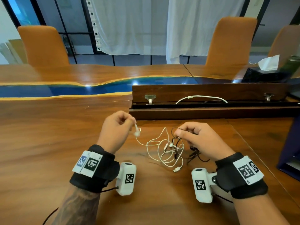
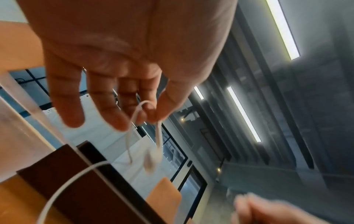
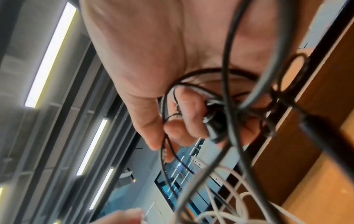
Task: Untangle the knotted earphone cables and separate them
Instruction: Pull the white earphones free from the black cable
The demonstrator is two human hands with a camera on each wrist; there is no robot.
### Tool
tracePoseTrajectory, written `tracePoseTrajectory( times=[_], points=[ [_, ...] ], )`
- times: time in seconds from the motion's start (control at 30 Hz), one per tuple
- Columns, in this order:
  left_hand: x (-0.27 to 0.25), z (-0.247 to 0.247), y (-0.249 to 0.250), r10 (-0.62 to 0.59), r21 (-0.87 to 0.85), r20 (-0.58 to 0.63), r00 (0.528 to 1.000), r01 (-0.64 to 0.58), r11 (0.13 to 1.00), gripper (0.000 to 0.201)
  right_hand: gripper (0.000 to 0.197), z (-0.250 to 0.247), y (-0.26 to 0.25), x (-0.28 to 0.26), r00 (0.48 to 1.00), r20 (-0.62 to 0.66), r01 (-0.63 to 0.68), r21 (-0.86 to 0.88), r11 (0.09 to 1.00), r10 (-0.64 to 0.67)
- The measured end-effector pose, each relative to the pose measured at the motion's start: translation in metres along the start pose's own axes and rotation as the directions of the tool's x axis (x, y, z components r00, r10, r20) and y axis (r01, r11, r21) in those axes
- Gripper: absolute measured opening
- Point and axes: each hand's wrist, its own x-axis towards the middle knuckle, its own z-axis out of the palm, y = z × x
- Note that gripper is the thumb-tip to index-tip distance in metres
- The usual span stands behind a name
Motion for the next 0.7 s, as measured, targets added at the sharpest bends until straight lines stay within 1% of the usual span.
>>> tracePoseTrajectory(
  times=[0.07,0.13,0.17,0.2,0.23,0.27,0.3,0.33,0.4,0.43,0.47,0.5,0.53,0.6,0.63,0.7],
  points=[
    [-0.003,0.007,-0.001,-0.008,0.148,0.094,0.996,-0.006,0.989,0.015,0.02,-0.002,-0.007,-0.002,0.999,-0.034,0.042,0.094,0.995,-0.039],
    [-0.005,0.014,-0.002,-0.008,0.233,0.105,0.994,-0.017,0.972,0.008,0.024,-0.004,-0.011,-0.003,0.995,-0.08,0.069,0.172,0.983,-0.056],
    [-0.006,0.016,0.0,0.016,0.241,0.094,0.995,-0.038,0.97,0.005,0.025,-0.004,-0.013,-0.004,0.993,-0.098,0.081,0.217,0.973,-0.061],
    [-0.008,0.018,0.002,0.066,0.226,0.085,0.994,-0.084,0.97,0.014,0.024,-0.005,-0.016,-0.005,0.992,-0.109,0.095,0.262,0.96,-0.068],
    [-0.011,0.021,0.006,0.129,0.167,0.093,0.987,-0.144,0.976,0.025,0.024,-0.006,-0.019,-0.005,0.99,-0.116,0.109,0.299,0.948,-0.078],
    [-0.014,0.024,0.012,0.179,0.082,0.128,0.976,-0.19,0.978,0.034,0.024,-0.007,-0.022,-0.006,0.989,-0.122,0.123,0.33,0.936,-0.087],
    [-0.018,0.027,0.018,0.212,-0.005,0.199,0.957,-0.215,0.977,0.042,0.023,-0.007,-0.024,-0.006,0.986,-0.13,0.141,0.356,0.924,-0.101],
    [-0.021,0.032,0.022,0.229,-0.053,0.293,0.928,-0.223,0.973,0.047,0.022,-0.007,-0.025,-0.006,0.984,-0.138,0.16,0.382,0.91,-0.115],
    [-0.027,0.043,0.021,0.223,-0.02,0.471,0.853,-0.242,0.97,0.056,0.02,-0.006,-0.026,-0.006,0.977,-0.158,0.2,0.432,0.879,-0.145],
    [-0.029,0.049,0.018,0.199,0.025,0.528,0.826,-0.249,0.968,0.058,0.019,-0.005,-0.026,-0.005,0.974,-0.168,0.216,0.455,0.864,-0.155],
    [-0.03,0.054,0.015,0.173,0.064,0.554,0.814,-0.249,0.966,0.059,0.019,-0.005,-0.025,-0.004,0.971,-0.178,0.228,0.477,0.849,-0.16],
    [-0.03,0.056,0.012,0.154,0.091,0.554,0.819,-0.243,0.966,0.055,0.018,-0.005,-0.025,-0.004,0.968,-0.191,0.239,0.498,0.833,-0.163],
    [-0.03,0.056,0.01,0.136,0.105,0.541,0.83,-0.227,0.968,0.046,0.018,-0.005,-0.024,-0.003,0.965,-0.209,0.248,0.514,0.821,-0.161],
    [-0.029,0.053,0.01,0.133,0.075,0.495,0.859,-0.195,0.978,0.017,0.018,-0.009,-0.022,-0.002,0.956,-0.254,0.264,0.52,0.812,-0.148],
    [-0.027,0.049,0.012,0.154,0.03,0.46,0.874,-0.189,0.981,0.012,0.019,-0.011,-0.02,-0.002,0.951,-0.277,0.267,0.51,0.818,-0.138],
    [-0.024,0.04,0.015,0.215,-0.049,0.35,0.912,-0.211,0.976,0.023,0.021,-0.015,-0.014,-0.002,0.944,-0.314,0.241,0.44,0.865,-0.103]
  ],
)
